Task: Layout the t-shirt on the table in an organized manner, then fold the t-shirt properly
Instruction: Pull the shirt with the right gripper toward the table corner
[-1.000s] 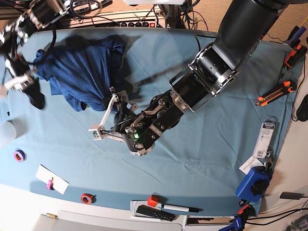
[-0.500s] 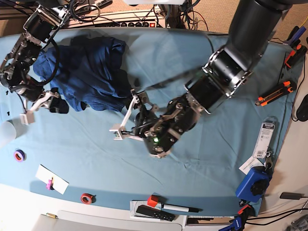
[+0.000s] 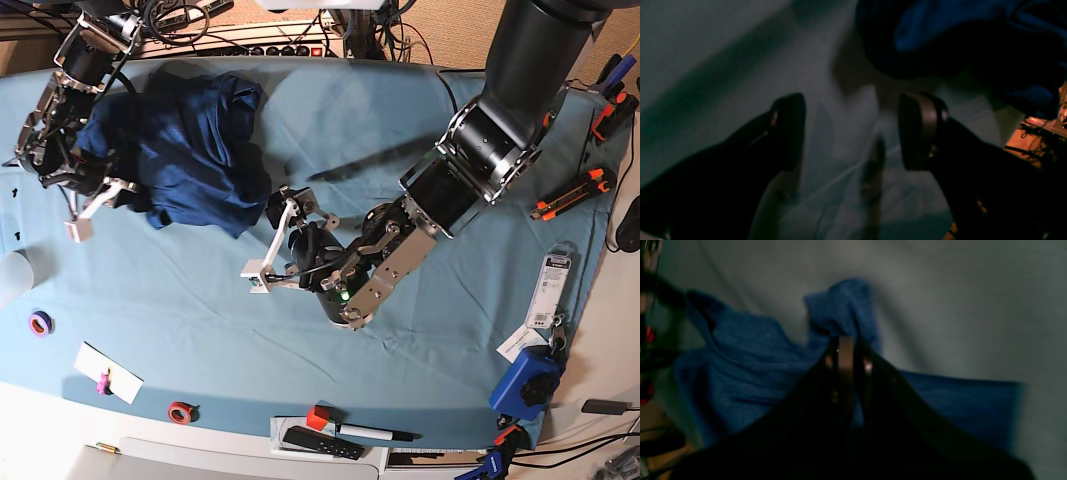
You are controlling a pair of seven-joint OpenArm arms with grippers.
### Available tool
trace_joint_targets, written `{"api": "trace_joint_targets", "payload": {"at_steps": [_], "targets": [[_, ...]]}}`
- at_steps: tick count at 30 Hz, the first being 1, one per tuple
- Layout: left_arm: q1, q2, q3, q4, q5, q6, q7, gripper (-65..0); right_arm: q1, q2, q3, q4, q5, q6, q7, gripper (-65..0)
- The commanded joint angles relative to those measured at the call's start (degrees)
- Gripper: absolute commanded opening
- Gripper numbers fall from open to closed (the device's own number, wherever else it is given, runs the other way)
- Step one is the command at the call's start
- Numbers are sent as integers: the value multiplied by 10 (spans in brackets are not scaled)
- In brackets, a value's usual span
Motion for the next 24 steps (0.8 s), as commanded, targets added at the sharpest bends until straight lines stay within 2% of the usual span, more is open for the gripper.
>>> {"api": "trace_joint_targets", "payload": {"at_steps": [1, 5, 13, 14, 17, 18, 20, 24], "targets": [[-20, 5, -2, 8, -10, -2, -7, -216, 12, 18, 10, 9, -1, 3, 17, -650], [-20, 5, -2, 8, -11, -2, -9, -216, 13, 25, 38, 9, -19, 2, 31, -650], [-18, 5, -2, 8, -23, -3, -11, -216, 15, 25, 72, 9, -13, 2, 41, -650], [-17, 5, -2, 8, -24, -5, -11, -216, 14, 25, 72, 9, -7, 2, 36, -631], [-15, 5, -2, 8, -32, -9, -11, -216, 14, 29, 75, 9, 22, 2, 15, -346], [-15, 5, -2, 8, -32, -9, -11, -216, 14, 33, 78, 9, 33, 3, 8, -297], [-14, 5, -2, 8, -31, -9, -11, -216, 14, 45, 90, 9, 64, 2, -19, -294], [-9, 5, -2, 8, -31, -12, -11, -216, 14, 66, 152, 9, 179, -14, -23, -294]]}}
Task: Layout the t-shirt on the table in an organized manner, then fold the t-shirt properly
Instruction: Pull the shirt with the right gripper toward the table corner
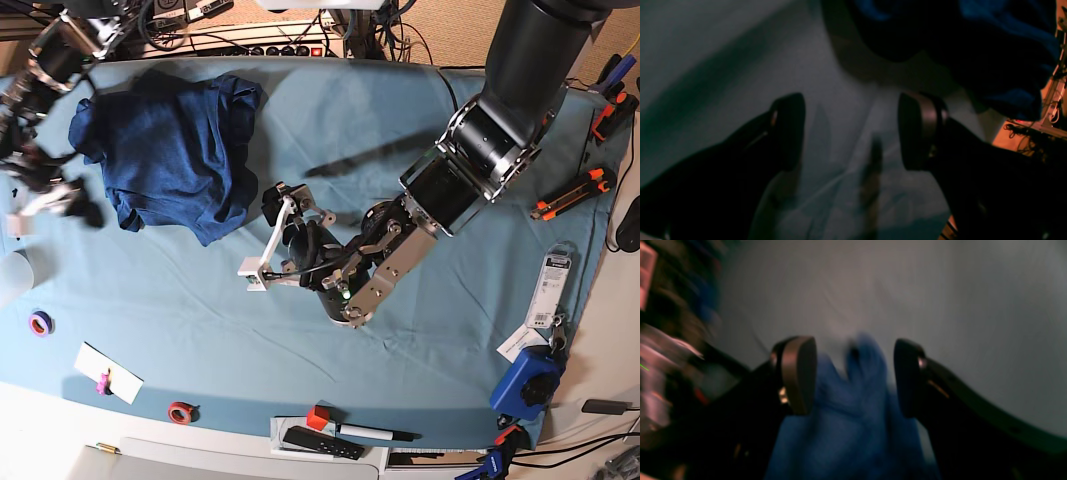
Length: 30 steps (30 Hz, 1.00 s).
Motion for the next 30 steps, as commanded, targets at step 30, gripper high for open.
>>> {"api": "trace_joint_targets", "payload": {"at_steps": [30], "targets": [[3, 5, -2, 8, -8, -7, -30, -216, -96, 16, -4, -146, 117, 26, 10, -294]]}}
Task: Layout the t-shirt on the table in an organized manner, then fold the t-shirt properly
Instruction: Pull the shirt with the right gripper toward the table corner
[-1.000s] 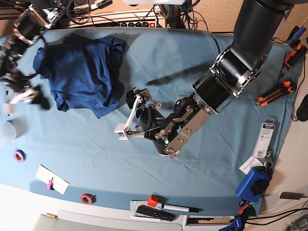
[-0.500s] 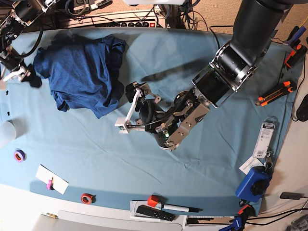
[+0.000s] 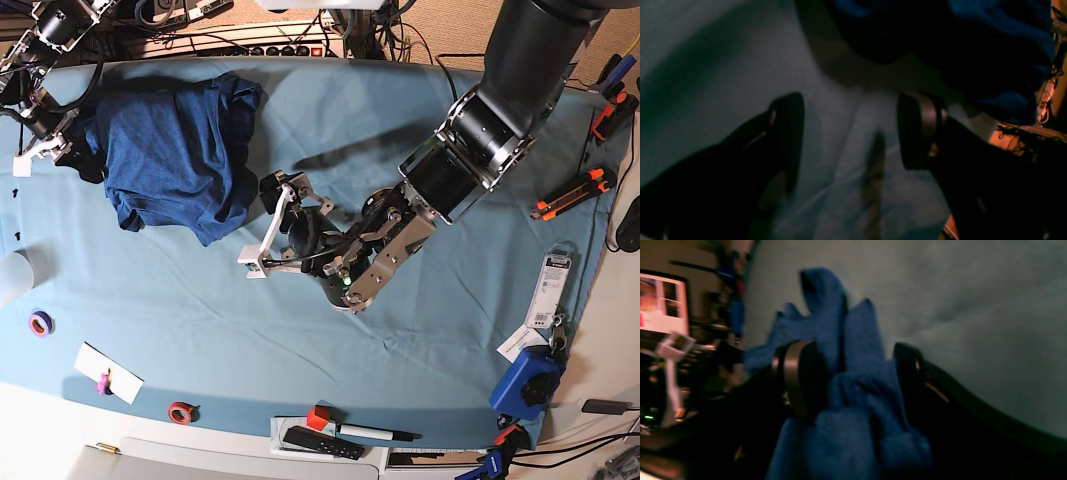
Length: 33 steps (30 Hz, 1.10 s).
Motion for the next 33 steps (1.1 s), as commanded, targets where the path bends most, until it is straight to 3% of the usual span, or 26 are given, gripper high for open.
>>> {"api": "trace_joint_targets", "payload": {"at_steps": [1, 8, 16, 20, 22, 25, 26, 33], "targets": [[-19, 5, -3, 8, -8, -3, -8, -216, 3, 9, 0, 5, 33, -2, -3, -294], [-19, 5, -3, 8, -8, -3, -9, -216, 3, 9, -10, 5, 43, -2, -3, -294], [-19, 5, -3, 8, -7, -2, -10, -216, 3, 9, -172, 5, -5, -2, -3, -294], [-19, 5, -3, 8, 4, -1, -11, -216, 6, 9, -191, 5, -7, -2, -3, -295], [-19, 5, -3, 8, 10, 0, -12, -216, 6, 11, -189, 5, -19, -2, -3, -347], [-19, 5, -3, 8, 12, 0, -12, -216, 6, 12, -184, 5, -53, -2, -3, -614], [-19, 5, -3, 8, 11, 0, -13, -216, 6, 12, -181, 5, -64, -2, -3, -650], [-19, 5, -3, 8, 14, 0, -23, -216, 6, 36, -125, 5, -85, -2, -3, -650]]}}
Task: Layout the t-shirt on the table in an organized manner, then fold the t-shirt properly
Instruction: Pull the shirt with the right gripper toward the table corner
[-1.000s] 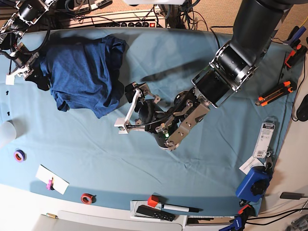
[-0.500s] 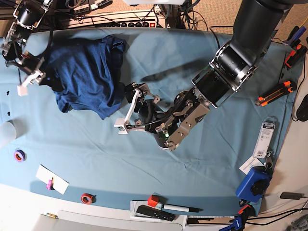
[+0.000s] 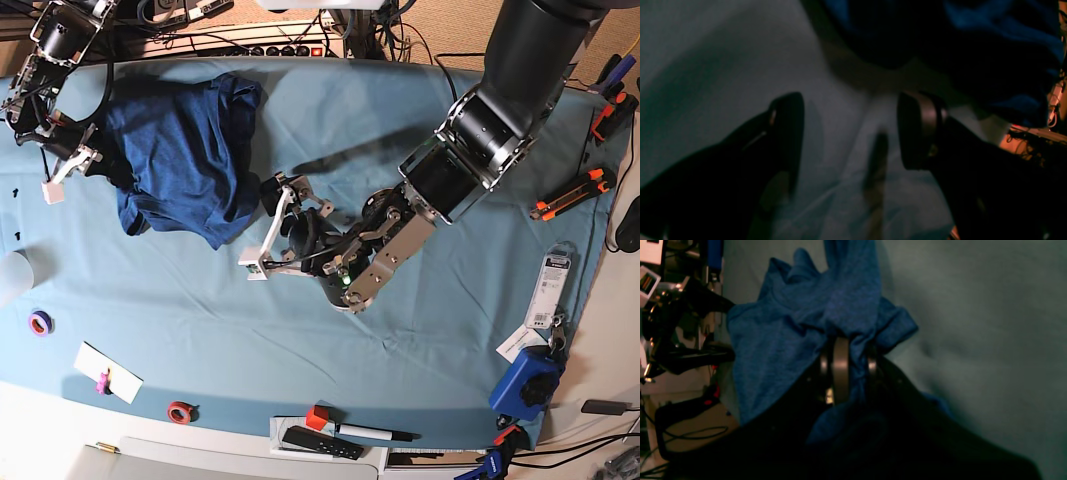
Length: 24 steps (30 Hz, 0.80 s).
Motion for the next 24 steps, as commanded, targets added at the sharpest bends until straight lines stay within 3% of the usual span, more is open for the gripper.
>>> {"api": "trace_joint_targets", "payload": {"at_steps": [1, 10, 16, 19, 24], "targets": [[-19, 5, -3, 8, -6, -1, -10, -216, -5, 24, 12, -2, -38, -13, -12, -650], [-19, 7, -3, 8, -6, -1, -14, -216, -4, 99, 28, -2, -123, -13, -12, -650], [-19, 7, -3, 8, -6, -1, -14, -216, 14, 110, 28, -2, -226, -13, -10, -650], [-19, 6, -3, 8, -6, -3, -14, -216, 25, 116, 28, -2, -267, -13, 40, -650], [-19, 6, -3, 8, -6, -3, -14, -216, 47, 125, 28, -2, -322, -13, 64, -650]]}}
